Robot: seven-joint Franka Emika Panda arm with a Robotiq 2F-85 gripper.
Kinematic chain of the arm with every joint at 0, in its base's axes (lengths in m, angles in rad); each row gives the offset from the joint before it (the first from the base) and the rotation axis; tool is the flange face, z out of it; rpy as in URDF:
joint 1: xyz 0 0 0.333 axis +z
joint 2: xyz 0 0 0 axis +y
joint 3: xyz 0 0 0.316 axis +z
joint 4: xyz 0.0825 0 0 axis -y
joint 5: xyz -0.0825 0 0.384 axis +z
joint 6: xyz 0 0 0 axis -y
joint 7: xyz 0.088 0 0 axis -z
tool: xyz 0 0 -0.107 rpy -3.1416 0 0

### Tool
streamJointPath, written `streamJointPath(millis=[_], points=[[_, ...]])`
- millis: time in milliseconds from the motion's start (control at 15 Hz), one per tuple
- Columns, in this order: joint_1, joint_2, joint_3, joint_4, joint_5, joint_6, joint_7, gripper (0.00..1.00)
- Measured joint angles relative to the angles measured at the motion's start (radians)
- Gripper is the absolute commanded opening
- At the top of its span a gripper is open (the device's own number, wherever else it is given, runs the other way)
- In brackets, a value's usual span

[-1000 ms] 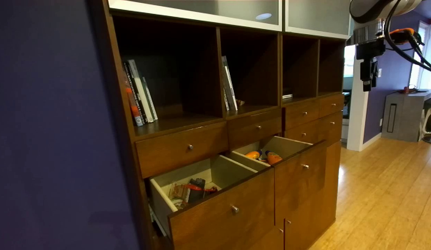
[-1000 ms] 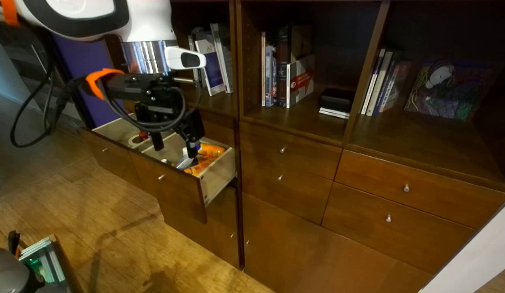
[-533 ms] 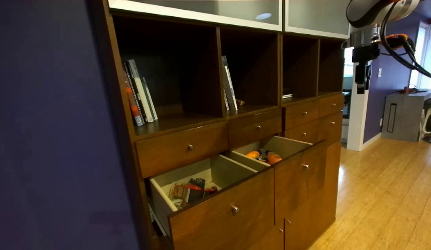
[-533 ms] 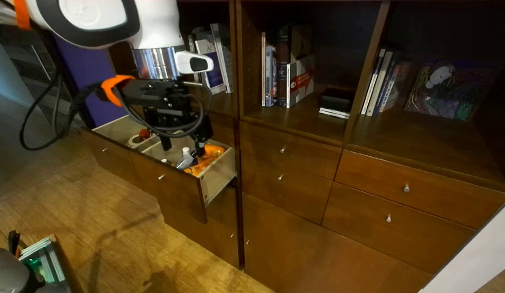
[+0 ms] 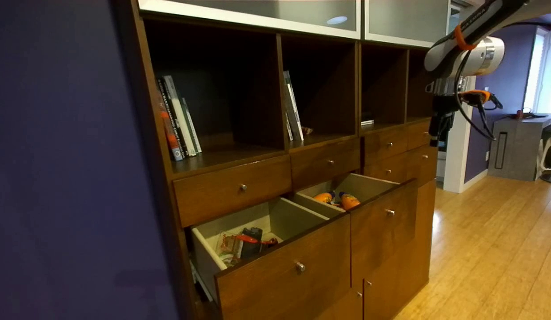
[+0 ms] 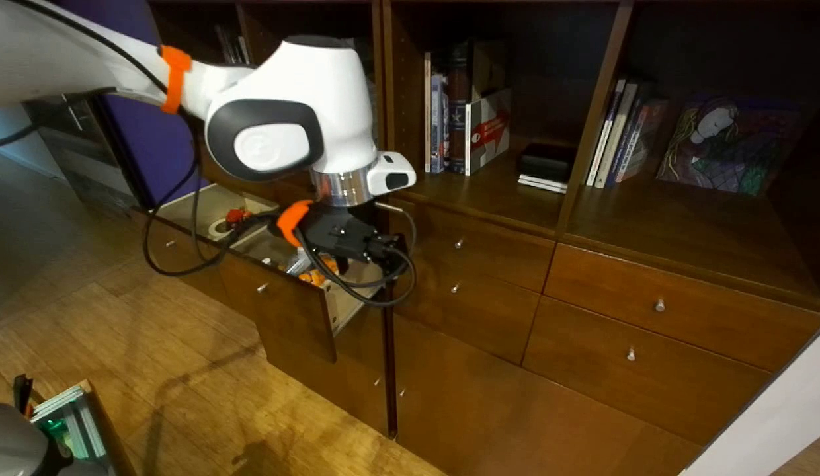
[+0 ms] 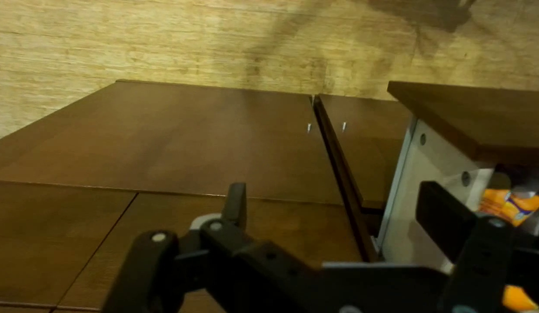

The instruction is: Open the second top drawer to the right

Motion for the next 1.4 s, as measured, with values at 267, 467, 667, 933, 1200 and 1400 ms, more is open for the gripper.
streamJointPath(millis=[267,467,667,933,1200,1400], points=[[-0.035,0.150,0.015,0.021,0.143,0.212,-0.012,1.00],[-0.073,0.253,0.061,0.057,0.259,0.348,-0.051,1.00],[-0.108,0.309,0.105,0.087,0.295,0.375,-0.074,1.00],[-0.111,0.301,0.107,0.087,0.295,0.375,-0.073,1.00],[-0.128,0.307,0.131,0.088,0.297,0.375,-0.073,1.00],[-0.147,0.341,0.166,0.113,0.314,0.375,-0.068,1.00]])
